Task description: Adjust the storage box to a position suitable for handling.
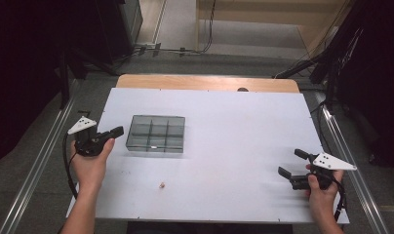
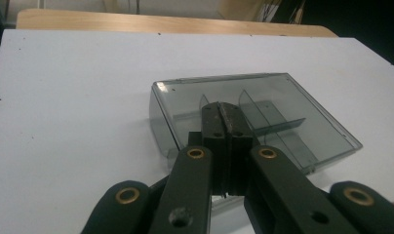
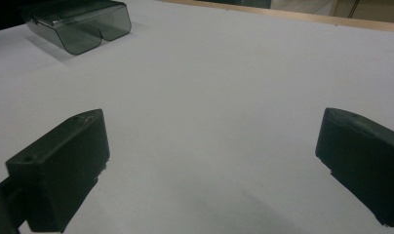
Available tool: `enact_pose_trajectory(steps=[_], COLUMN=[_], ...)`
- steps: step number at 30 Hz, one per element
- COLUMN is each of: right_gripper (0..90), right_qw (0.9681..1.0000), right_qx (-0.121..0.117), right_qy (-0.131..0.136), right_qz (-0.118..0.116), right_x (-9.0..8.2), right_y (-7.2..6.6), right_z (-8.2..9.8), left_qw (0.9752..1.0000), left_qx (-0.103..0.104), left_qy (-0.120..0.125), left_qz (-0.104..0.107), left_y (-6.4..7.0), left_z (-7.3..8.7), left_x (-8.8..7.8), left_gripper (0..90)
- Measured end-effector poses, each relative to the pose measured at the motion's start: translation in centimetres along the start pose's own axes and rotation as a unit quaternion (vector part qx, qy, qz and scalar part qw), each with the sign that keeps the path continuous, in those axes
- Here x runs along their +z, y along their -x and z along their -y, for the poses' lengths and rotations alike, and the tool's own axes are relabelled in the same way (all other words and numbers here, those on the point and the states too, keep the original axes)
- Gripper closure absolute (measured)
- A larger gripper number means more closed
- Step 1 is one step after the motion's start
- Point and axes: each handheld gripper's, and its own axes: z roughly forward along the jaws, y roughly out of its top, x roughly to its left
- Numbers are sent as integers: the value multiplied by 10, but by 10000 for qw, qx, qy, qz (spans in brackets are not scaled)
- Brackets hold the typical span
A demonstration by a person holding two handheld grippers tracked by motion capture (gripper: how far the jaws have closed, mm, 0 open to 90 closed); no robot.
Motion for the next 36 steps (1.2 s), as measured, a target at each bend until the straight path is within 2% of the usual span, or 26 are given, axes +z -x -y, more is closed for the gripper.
enact_pose_trajectory(steps=[5, 8, 17, 24, 26, 29, 32, 36], right_gripper=[0, 0, 0, 0, 0, 0, 0, 0], right_qw=[10000, 10000, 10000, 10000, 10000, 10000, 10000, 10000], right_qx=[-6, -3, -1, 2, 2, 6, -6, -27], right_qy=[11, 13, 25, 12, 13, 5, -14, -24], right_qz=[-27, -48, -77, -80, -82, -77, -61, -52], right_x=[0, -1, -1, 0, 0, 0, 0, 0], right_y=[0, 0, 0, 0, 0, 0, 0, -1], right_z=[0, 0, 0, 0, 0, 0, 0, 1], left_qw=[9999, 9999, 9992, 9982, 9976, 9968, 9963, 9956], left_qx=[-8, -93, -299, -442, -548, -670, -698, -639], left_qy=[-87, -96, -221, -298, -327, -427, -479, -679], left_qz=[-70, -68, -156, -256, -253, -105, -109, -90], left_y=[-10, -18, -40, -55, -59, -62, -64, -63], left_z=[-10, -13, -9, -13, -14, -16, -18, -22], left_x=[9, 13, 31, 53, 60, 70, 78, 92], left_gripper=[900, 900, 900, 900, 900, 900, 900, 900])
